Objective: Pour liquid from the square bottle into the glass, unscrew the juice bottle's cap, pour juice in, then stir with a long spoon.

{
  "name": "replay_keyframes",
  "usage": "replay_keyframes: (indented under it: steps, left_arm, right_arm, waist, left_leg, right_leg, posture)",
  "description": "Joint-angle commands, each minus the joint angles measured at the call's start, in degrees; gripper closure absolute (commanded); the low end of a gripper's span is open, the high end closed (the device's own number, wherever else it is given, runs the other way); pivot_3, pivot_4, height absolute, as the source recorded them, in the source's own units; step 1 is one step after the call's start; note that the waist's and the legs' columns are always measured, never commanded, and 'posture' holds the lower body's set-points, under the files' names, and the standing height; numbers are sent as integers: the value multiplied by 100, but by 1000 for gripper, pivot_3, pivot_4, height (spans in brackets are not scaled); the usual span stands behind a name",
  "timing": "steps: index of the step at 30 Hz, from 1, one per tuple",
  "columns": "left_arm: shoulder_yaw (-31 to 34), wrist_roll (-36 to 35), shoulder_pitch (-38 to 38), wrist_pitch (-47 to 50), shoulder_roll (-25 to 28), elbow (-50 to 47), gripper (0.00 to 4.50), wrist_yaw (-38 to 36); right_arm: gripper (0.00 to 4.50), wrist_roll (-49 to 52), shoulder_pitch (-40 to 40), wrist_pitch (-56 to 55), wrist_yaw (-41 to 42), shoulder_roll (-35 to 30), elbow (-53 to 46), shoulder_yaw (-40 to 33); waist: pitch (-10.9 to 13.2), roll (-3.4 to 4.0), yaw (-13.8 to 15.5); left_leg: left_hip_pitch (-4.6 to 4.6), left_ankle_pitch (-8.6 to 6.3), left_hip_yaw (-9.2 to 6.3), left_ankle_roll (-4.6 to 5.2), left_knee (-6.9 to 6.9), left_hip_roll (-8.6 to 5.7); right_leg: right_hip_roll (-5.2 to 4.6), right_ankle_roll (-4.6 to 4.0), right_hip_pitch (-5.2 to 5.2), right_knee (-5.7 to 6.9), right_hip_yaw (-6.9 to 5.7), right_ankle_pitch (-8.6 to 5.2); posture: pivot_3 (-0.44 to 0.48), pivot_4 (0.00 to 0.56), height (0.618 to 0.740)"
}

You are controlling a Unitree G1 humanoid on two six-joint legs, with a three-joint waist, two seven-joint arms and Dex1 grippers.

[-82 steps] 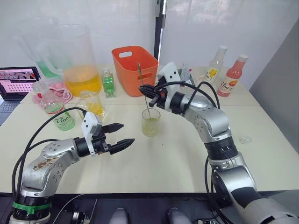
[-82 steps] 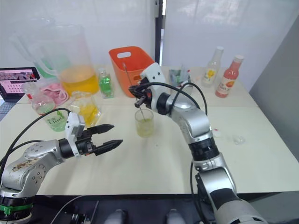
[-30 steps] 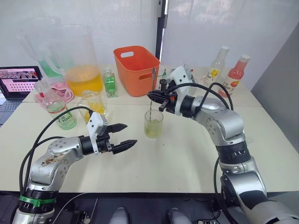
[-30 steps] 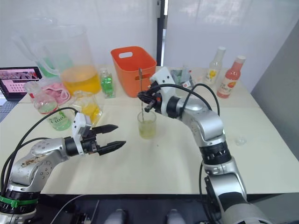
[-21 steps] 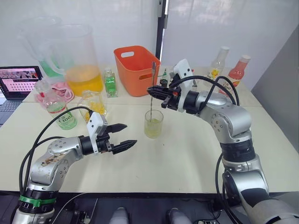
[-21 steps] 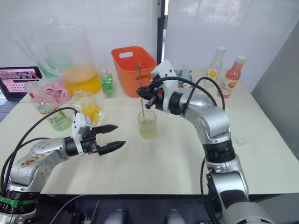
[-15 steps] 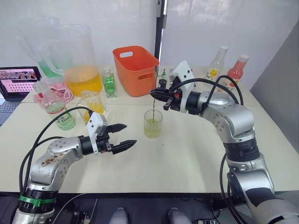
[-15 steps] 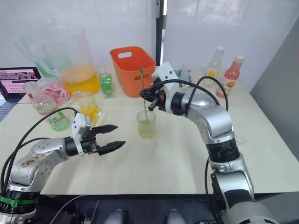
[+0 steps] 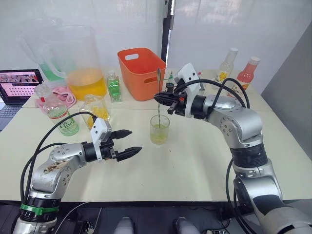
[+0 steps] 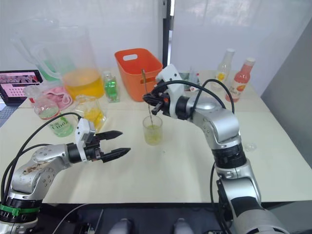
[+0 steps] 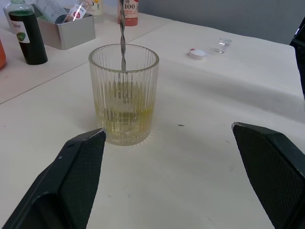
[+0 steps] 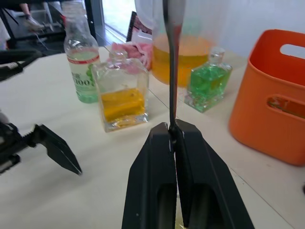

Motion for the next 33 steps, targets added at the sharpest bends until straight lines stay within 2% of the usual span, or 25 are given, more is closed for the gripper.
replay_keyframes:
  steps: [1, 12, 22, 26, 31, 33]
  left_arm:
    - [41, -10, -79, -147, 11, -92, 26, -34]
    - [-36, 48, -124, -225, -86, -5, 26, -42]
    - [-127, 101, -142, -304, -120, 49, 26, -44]
    - [-140, 109, -146, -330, -135, 86, 26, -66]
    - [-152, 114, -155, -354, -151, 103, 26, -80]
    - [-131, 140, -165, -411, -164, 130, 26, -70]
  right_arm:
    - [4500, 303, -180, 154, 14, -58, -337, -359]
    - [4500, 659, -462, 590, -3, -460, -505, -808]
    - [4500, 576, -373, 725, 98, -1091, -683, -591]
    - [4500, 671, -387, 728, 84, -1136, -690, -669]
    - [4500, 1068, -506, 972, -15, -1050, -758, -1028]
    - [4500, 1409, -661, 1213, -87, -1036, -723, -1399]
  waist:
    - [0, 0, 1]
    - [0, 0, 5]
    - [0, 0, 6]
    - [0, 0, 5]
    - [0, 0, 5]
    - [1, 0, 9]
  left_leg:
    - [0, 0, 0, 0, 0, 0]
    - [0, 0, 0, 0, 0, 0]
    - [0, 0, 0, 0, 0, 0]
    - [0, 0, 1, 0, 0, -1]
    - [-1, 0, 0, 0, 0, 0]
    - [-1, 0, 0, 0, 0, -1]
  right_leg:
    - [0, 0, 0, 0, 0, 0]
    - [-1, 0, -1, -1, 0, -1]
    - [-2, 0, -1, -2, 0, -1]
    - [-2, 1, -1, -2, 0, -3]
    - [-2, -1, -1, -2, 0, -2]
    - [-2, 0, -1, -2, 0, -2]
  posture:
    - [0, 150, 703]
    - [0, 150, 703]
    - [0, 150, 703]
    - [0, 150, 703]
    - [0, 150, 703]
    - [0, 150, 703]
